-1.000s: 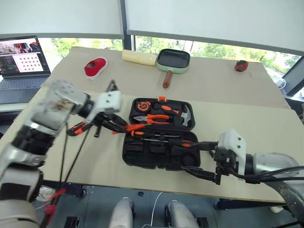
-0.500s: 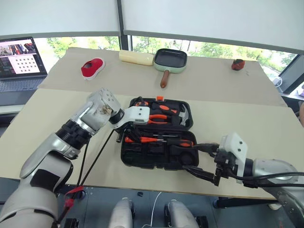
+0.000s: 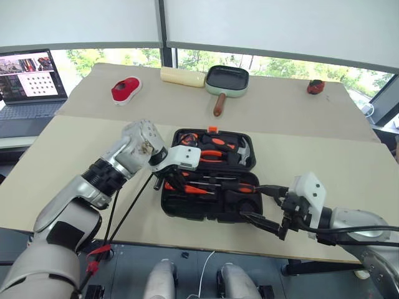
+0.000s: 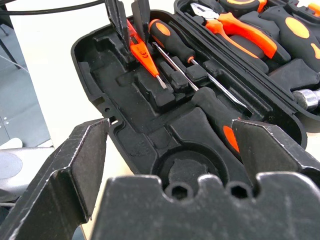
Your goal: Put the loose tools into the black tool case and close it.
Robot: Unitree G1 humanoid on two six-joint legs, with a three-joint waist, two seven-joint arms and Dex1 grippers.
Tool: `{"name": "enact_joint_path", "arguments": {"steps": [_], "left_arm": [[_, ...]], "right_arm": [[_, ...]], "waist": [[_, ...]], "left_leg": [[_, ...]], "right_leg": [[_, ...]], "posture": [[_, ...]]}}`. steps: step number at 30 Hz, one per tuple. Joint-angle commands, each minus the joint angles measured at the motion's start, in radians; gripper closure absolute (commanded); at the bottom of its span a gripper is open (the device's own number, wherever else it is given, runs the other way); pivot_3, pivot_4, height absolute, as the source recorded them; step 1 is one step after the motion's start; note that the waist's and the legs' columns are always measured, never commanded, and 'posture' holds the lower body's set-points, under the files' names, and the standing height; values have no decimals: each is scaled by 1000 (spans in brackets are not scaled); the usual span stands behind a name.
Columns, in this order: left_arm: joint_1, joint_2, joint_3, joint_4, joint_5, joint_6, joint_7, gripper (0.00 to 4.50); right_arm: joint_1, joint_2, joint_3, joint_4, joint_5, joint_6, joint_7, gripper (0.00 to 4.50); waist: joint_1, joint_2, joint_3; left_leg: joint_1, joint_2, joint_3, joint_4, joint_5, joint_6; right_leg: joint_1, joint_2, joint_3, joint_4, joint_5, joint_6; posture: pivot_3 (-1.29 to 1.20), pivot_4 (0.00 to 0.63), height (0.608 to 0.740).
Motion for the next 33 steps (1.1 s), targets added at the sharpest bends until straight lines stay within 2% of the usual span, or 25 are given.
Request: {"name": "enact_joint_path", "arguments": {"steps": [1, 7, 9, 10, 12, 16, 20, 23, 26, 31, 33], "left_arm": [[-1, -20, -15, 16, 29, 64, 14, 4058], [0, -21, -13, -16, 23, 143, -4, 4058], [2, -22, -6, -23, 17, 152, -6, 3058], [2, -21, -3, -28, 13, 159, -8, 2822], [1, -11, 13, -41, 4, 154, -11, 2046], [-13, 76, 53, -111, -127, 183, -32, 624], [-1, 190, 122, -132, -263, 151, -32, 624], [42, 192, 213, -96, -296, 128, -28, 1355], [98, 185, 271, -78, -318, 61, -19, 2470], [218, 73, 404, 18, -351, -106, 111, 4288], [256, 45, 421, 35, -352, -166, 122, 4455]], "right_arm": [[-3, 3, -27, -45, 14, -23, -7, 0], [-1, 8, -29, -50, 20, -26, -6, 0], [-6, 9, -27, -47, 21, -27, -5, 0], [-9, 10, -25, -45, 21, -27, -4, 0], [-15, 13, -22, -42, 23, -27, -3, 0], [-22, 15, -21, -41, 28, -23, 1, 0], [-27, 7, -22, -31, 27, -21, 12, 0], [-32, -1, -26, -21, 21, -20, 22, 0], [-37, -9, -31, -12, 18, -18, 34, 0], [-61, -22, -30, 5, 16, -11, 42, 0], [-69, -25, -28, 8, 19, -8, 42, 0]], "waist": [[-1, 1, 0], [-7, 1, -1], [-9, 1, 0], [-10, 1, 0], [-10, 1, 0], [-11, 1, 0], [-16, 0, 0], [-14, 0, 0], [-11, 0, 0], [-7, 0, 0], [-6, 0, 0]], "left_leg": [[0, 0, 0, 0, 0, 0], [-1, 0, 0, 0, 0, 0], [-1, 0, 0, -1, 0, 0], [-1, 0, -1, -1, 0, 0], [-1, 0, -1, -1, 0, 0], [-1, 0, -1, -1, 0, 0], [-2, 0, -1, -1, 0, 0], [-2, 0, -2, -1, 0, 0], [-1, 0, -1, 0, 0, 0], [-2, 0, -1, 0, 0, 0], [-2, 0, -1, 0, 0, 0]], "right_leg": [[0, 0, 0, 0, 0, 0], [-1, 0, 0, 0, 0, 0], [-2, 0, 0, 0, 0, 0], [-2, 0, 0, 0, 0, 0], [-2, 0, 0, 0, 0, 0], [-2, 0, 0, 0, 0, 0], [-3, 0, 0, 1, 0, 0], [-3, 0, 0, 1, 0, 0], [-2, 0, 0, 0, 0, 0], [-2, 0, 0, 0, 0, 0], [-2, 0, 0, 0, 0, 0]], "posture": [[0, 150, 740], [0, 150, 740], [0, 150, 740], [0, 150, 740], [0, 150, 740], [0, 150, 740], [0, 150, 740], [0, 150, 740], [0, 150, 740], [0, 150, 740], [0, 150, 740]]}}
